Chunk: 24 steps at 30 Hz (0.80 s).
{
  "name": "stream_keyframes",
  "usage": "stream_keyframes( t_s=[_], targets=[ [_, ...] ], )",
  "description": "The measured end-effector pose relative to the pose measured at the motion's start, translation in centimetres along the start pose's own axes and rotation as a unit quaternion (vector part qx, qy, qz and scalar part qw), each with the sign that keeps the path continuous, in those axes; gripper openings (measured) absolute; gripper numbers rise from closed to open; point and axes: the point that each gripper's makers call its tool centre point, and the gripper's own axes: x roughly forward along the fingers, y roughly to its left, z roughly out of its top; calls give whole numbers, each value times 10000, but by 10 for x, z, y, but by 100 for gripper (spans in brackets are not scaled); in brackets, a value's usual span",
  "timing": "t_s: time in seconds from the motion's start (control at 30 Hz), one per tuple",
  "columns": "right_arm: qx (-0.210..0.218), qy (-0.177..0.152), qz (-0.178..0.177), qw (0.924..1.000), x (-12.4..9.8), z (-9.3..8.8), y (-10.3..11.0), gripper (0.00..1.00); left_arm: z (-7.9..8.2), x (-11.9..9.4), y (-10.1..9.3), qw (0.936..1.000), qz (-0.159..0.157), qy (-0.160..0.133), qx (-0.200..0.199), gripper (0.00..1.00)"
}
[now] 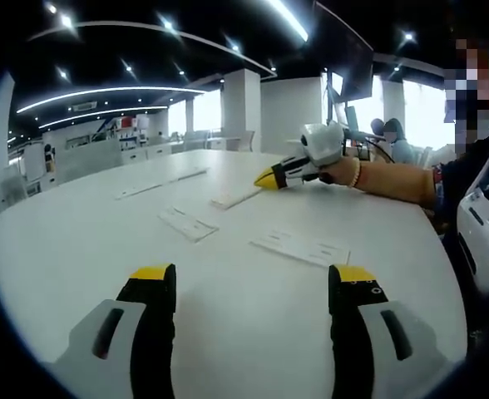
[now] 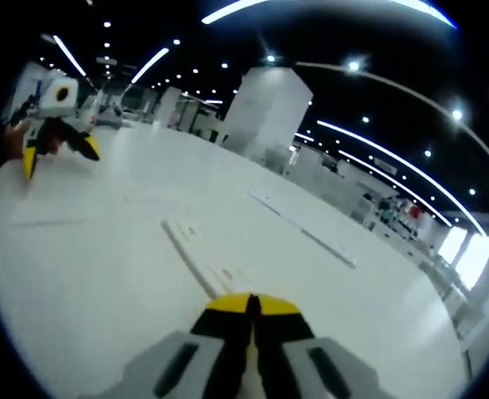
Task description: Locate the socket holder cover, grip the socket holder cover, clip it into the socket holder slot.
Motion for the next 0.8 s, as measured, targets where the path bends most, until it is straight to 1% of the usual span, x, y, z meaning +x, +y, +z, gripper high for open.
stream_keyframes(
  t_s=[0.3, 0.7, 0.8],
  targets=[
    [-43, 10, -44, 10000, 0, 1, 2, 4, 0, 0, 1, 10000, 23, 20, 5, 74],
    [-224, 18, -169, 9996, 1, 2, 0, 4, -1, 0, 3, 10000, 77, 31, 11, 74],
    [-269, 30, -190, 9995, 1, 2, 0, 4, 2, -1, 3, 10000, 78, -40, -2, 74]
  ],
)
